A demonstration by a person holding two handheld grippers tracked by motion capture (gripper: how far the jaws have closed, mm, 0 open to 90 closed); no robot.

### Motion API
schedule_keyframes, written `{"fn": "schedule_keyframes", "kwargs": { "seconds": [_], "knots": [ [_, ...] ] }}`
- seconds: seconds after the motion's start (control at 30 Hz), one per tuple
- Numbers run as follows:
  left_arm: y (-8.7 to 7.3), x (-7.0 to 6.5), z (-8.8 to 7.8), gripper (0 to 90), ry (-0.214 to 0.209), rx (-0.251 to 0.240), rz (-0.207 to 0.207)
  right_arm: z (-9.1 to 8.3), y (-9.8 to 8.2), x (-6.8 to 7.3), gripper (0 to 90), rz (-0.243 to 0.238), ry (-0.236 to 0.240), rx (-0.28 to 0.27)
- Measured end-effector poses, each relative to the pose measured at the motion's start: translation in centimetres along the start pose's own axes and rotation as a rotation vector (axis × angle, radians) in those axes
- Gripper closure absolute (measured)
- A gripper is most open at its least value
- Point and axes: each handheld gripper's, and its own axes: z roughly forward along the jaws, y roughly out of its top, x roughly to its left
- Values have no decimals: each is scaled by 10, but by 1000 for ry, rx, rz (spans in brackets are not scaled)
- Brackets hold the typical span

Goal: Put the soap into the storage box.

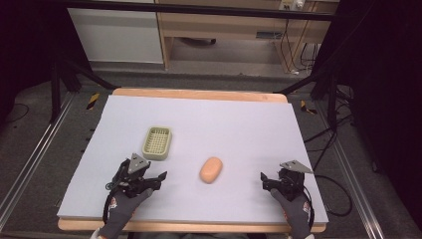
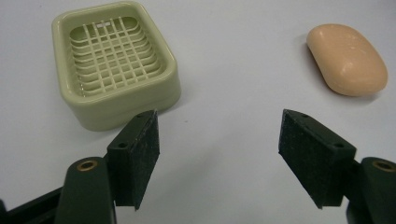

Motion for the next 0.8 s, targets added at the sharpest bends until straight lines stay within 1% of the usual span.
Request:
{"fn": "schedule_keyframes", "kwargs": {
  "seconds": [0.2, 0.27, 0.37, 0.4, 0.43, 0.6, 0.67, 0.8],
  "knots": [
    [4, -2, 2, 283, -5, 3, 9, 0, 0, 0, 86, 2, 2, -1],
    [7, -3, 3, 283, -9, 6, 20, 0, 0, 0, 85, 2, 1, -3],
    [11, -3, 2, 279, -10, 0, 23, 0, 1, 0, 83, 5, -2, -6],
    [12, -2, 1, 279, -8, 5, 34, 0, 1, 0, 83, 5, -2, -6],
    [13, -3, 1, 278, -6, -2, 20, 0, 0, 0, 82, 5, -4, -6],
    [19, -3, 0, 278, -9, -10, 23, 0, 1, 0, 80, 12, -7, -5],
    [26, -4, 0, 277, -12, -19, 24, 0, 1, 0, 80, 13, -6, -6],
    [31, -5, 1, 277, -15, -23, 25, 0, 1, -1, 80, 14, -5, -8]
  ]
}}
